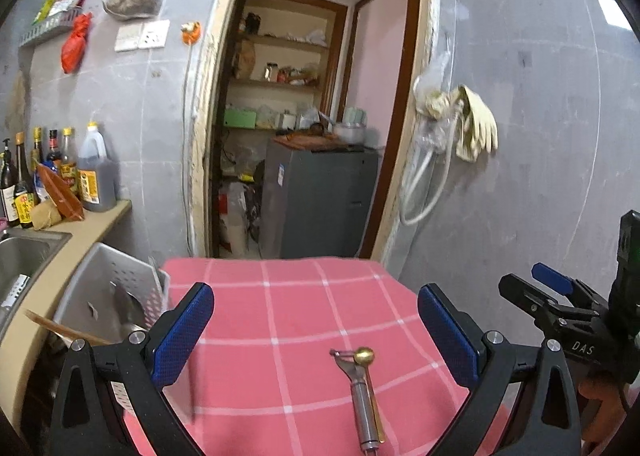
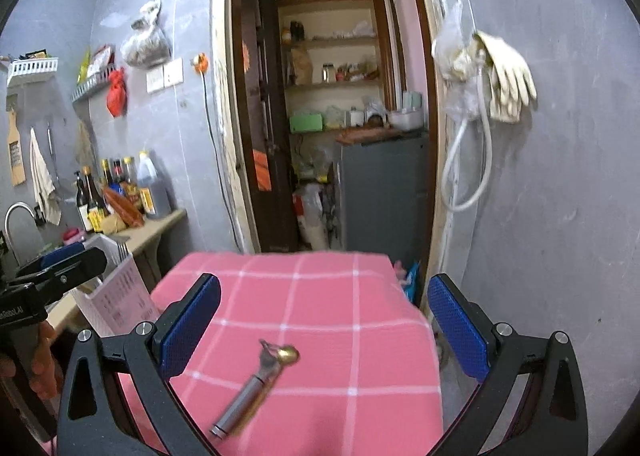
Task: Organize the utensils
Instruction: 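Move both tools back over the peeler and gold spoon, then close the left tool on the Y-shaped peeler handle while the right tool reaches the gold spoon, then grasp the gold spoon handle with the right tool while the left tool holds the peeler, then carry the peeler and gold spoon over the white holder with both tools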
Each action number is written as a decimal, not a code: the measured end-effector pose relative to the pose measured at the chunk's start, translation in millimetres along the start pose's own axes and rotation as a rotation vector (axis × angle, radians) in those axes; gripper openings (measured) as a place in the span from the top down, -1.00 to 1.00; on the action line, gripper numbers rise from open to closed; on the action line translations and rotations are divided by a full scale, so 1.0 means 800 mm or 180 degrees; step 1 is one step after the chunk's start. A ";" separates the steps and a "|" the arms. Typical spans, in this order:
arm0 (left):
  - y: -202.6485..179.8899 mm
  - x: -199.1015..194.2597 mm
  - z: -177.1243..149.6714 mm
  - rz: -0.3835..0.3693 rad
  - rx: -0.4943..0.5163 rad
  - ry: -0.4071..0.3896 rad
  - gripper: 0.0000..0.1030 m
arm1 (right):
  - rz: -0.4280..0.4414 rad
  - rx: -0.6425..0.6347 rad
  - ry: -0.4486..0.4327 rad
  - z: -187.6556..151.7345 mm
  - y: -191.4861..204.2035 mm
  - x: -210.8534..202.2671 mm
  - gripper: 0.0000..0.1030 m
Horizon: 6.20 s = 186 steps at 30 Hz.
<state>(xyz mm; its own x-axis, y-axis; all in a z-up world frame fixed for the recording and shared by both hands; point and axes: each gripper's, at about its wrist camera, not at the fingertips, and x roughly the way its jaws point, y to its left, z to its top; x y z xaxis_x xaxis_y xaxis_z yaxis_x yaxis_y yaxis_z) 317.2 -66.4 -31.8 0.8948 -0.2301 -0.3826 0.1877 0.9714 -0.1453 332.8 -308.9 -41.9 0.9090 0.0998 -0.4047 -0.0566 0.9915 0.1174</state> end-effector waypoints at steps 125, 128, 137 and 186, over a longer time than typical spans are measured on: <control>0.049 0.138 -0.137 0.0963 -0.0515 0.1442 0.66 | 0.1999 -0.0829 0.2302 -0.143 0.171 0.290 0.61; 0.054 0.134 -0.142 0.0929 -0.0572 0.1472 0.66 | 0.1823 -0.0985 0.2353 -0.140 0.185 0.287 0.61; 0.062 0.129 -0.150 0.0814 -0.0757 0.1523 0.66 | 0.1374 -0.1479 0.2363 -0.139 0.215 0.263 0.87; 0.078 -0.042 0.020 -0.0325 -0.0523 0.0408 0.66 | 0.1999 0.0647 0.0301 0.047 0.130 0.091 0.93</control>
<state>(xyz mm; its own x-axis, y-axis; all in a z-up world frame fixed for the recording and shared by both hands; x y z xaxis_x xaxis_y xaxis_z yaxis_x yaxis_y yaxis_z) 305.6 3.1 -13.9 0.8139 -0.3424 -0.4694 0.1968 0.9226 -0.3317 408.3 -201.5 -24.9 0.6880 0.6694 -0.2803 -0.4762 0.7079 0.5217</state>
